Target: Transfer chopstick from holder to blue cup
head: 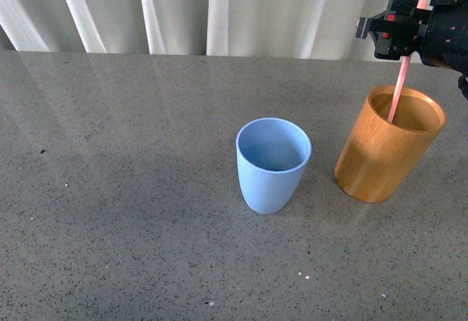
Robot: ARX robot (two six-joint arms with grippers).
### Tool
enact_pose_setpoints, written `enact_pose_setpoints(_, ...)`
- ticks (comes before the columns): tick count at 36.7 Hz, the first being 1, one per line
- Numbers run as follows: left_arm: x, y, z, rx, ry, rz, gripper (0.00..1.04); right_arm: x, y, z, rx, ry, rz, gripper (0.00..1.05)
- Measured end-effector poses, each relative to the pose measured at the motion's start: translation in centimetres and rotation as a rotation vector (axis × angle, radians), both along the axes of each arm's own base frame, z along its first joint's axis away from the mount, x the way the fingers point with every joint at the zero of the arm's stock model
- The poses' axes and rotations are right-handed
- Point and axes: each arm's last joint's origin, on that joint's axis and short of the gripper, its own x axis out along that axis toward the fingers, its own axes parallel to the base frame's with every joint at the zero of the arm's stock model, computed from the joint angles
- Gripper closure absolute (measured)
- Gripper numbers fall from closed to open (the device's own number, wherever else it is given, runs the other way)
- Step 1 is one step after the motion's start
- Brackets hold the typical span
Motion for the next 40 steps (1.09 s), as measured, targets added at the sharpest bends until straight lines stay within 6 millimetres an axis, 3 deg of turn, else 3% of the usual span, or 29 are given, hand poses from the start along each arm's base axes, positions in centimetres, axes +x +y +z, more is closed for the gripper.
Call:
enact_pose_setpoints(3, 0.0, 0.0, 0.0, 0.000, 0.000, 0.000, 0.07, -0.2, 0.2, 0.4, -0.011, -0.012, -0.006, 0.90)
enact_pose_setpoints(7, 0.0, 0.0, 0.0, 0.000, 0.000, 0.000, 0.07, -0.5, 0.2, 1.3, -0.041, -0.034, -0.020, 1.04)
enact_pose_setpoints(12, 0.0, 0.0, 0.0, 0.000, 0.000, 0.000, 0.07, -0.9, 0.2, 3.1, -0.059, -0.075, -0.037, 1.03)
enact_pose_setpoints(26, 0.0, 0.0, 0.0, 0.000, 0.000, 0.000, 0.07, -3.3, 1.8, 10.7, -0.152, -0.307, 0.013, 1.03)
enact_pose_setpoints(35, 0.0, 0.0, 0.0, 0.000, 0.000, 0.000, 0.07, -4.9, 4.0, 15.8, -0.124, -0.437, 0.098, 1.03)
enact_pose_setpoints(40, 0.0, 0.0, 0.0, 0.000, 0.000, 0.000, 0.07, -6.2, 6.0, 17.5, -0.076, -0.472, 0.180, 1.03)
